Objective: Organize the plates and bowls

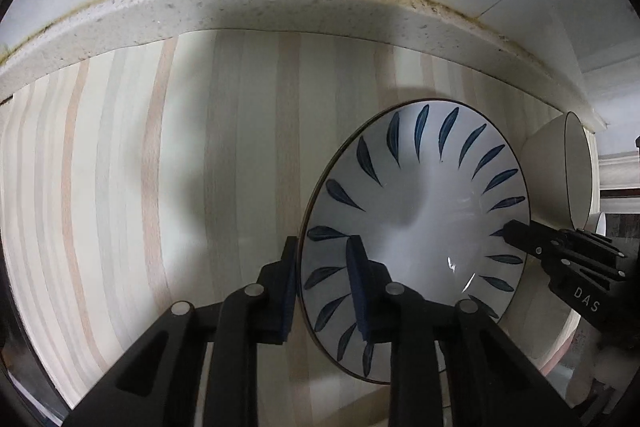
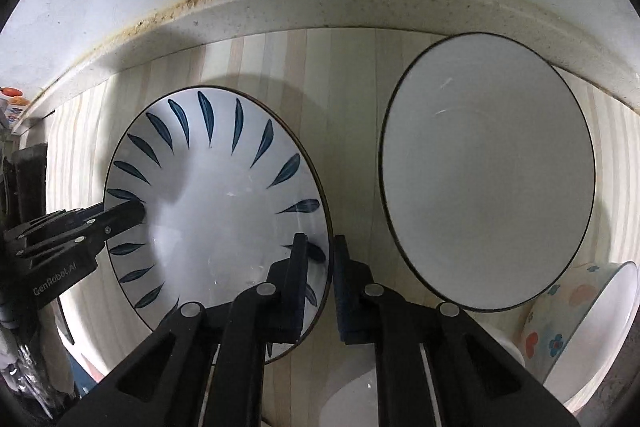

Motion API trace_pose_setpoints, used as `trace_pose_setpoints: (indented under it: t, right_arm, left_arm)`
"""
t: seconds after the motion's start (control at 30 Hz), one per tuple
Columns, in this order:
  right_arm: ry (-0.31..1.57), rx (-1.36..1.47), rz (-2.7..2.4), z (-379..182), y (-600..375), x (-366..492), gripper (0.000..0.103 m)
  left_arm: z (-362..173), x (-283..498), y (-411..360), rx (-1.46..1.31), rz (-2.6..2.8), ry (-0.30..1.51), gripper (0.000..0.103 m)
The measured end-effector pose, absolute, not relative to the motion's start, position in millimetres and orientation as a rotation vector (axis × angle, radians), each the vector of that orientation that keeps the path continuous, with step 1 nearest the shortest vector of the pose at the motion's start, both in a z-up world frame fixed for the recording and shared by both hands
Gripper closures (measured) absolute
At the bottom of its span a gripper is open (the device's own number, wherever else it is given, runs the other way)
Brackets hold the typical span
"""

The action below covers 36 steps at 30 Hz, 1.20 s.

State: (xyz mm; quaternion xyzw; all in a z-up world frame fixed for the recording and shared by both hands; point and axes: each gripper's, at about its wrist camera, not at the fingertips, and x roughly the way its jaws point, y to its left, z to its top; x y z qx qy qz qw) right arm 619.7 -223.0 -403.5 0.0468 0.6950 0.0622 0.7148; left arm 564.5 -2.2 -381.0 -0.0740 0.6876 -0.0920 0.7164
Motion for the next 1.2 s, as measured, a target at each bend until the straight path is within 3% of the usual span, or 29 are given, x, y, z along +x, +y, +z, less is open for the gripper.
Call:
trace_pose_setpoints:
  t: [0.73, 1.2]
  right_arm:
    - [1.422, 0.114, 0.271, -308, -218, 546, 0.09]
    - [1.398, 0.117, 0.375, -286, -220, 455, 0.09]
  left_arm:
    - [-285, 491, 7, -0.145, -0.158, 1.389, 0.082]
    - [-266, 410, 7, -0.151, -0.116, 1.366, 0.082]
